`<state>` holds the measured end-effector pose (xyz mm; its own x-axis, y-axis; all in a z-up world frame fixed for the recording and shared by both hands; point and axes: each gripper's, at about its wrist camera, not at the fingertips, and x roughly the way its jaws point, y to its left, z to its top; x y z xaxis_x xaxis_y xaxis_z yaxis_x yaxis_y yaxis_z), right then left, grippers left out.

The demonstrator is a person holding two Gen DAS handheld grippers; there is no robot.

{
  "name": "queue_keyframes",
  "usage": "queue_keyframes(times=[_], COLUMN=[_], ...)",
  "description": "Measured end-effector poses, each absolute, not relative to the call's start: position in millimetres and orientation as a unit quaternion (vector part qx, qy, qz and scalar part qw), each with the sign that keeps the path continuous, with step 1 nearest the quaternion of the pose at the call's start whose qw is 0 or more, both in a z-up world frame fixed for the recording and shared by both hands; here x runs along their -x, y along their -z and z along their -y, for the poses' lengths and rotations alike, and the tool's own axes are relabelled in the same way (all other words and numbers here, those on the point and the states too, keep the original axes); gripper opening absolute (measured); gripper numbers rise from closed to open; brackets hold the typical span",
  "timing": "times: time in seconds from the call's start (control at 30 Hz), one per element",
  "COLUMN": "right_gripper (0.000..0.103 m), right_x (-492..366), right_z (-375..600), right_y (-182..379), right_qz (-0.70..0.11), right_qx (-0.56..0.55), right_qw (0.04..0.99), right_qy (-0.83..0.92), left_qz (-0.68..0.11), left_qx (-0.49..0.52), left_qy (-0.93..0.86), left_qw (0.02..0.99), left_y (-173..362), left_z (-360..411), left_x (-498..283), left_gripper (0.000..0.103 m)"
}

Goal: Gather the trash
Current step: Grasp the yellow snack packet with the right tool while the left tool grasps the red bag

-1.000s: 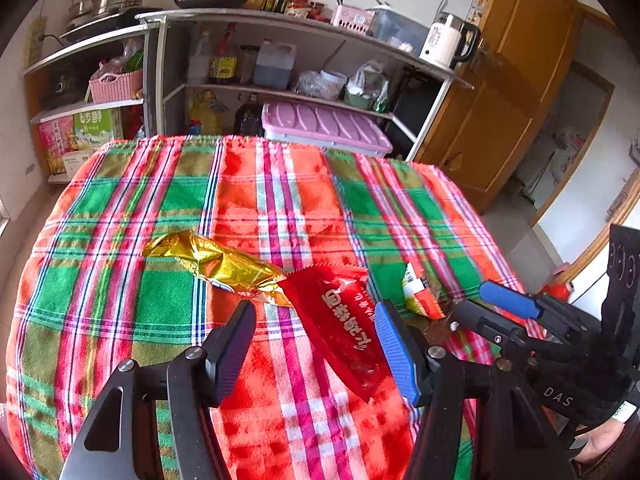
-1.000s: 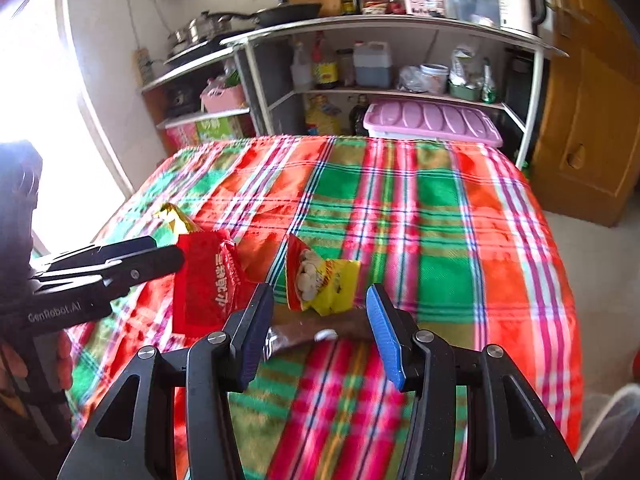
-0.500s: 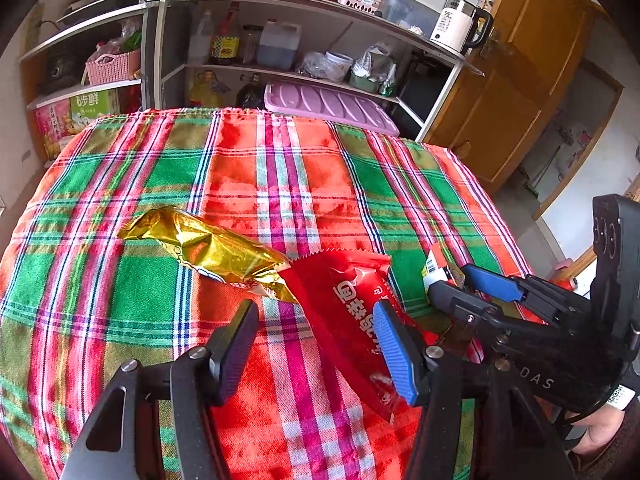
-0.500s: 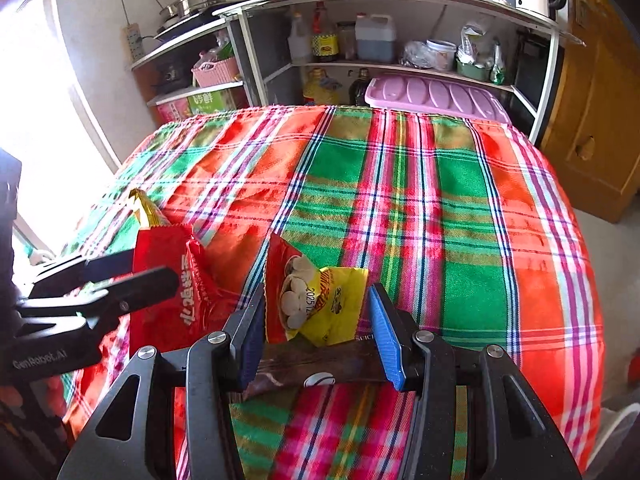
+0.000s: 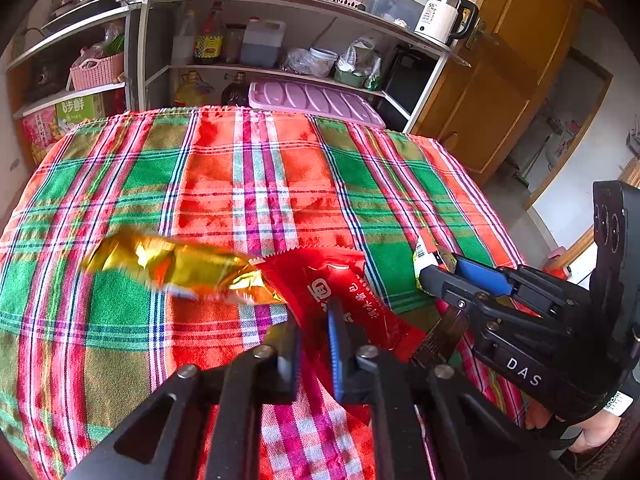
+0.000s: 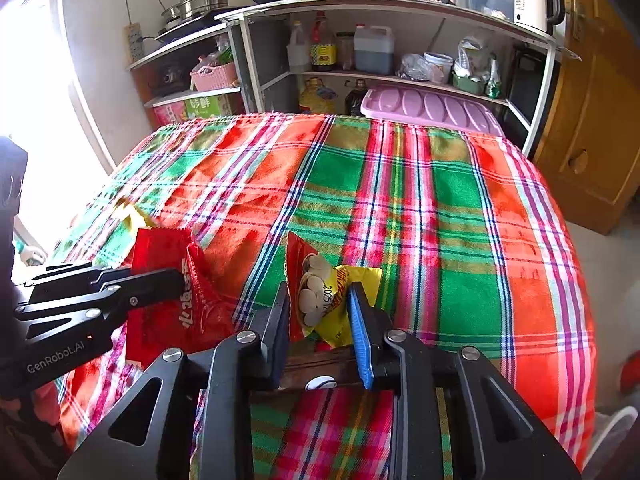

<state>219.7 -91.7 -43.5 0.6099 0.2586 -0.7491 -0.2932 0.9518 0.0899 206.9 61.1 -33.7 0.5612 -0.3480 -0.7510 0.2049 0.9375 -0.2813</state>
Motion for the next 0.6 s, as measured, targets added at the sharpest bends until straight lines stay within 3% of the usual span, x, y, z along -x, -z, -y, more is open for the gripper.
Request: queue_keyframes(times=[0.6], right_gripper=[0.028], right_x=[-173.5], right_z=[125.2], right_y=[-4.4], right_qz=[-0.354], right_qx=[-0.020], right_qw=[0.923], right_qy=[-0.146], left_qz=[-0.394], left_qx=[0.080], left_qy=[0.173], left_qw=[0.899], left_y=[-9.2], left_z=[-58.9], left_x=[-174.7], left_gripper=[0.006])
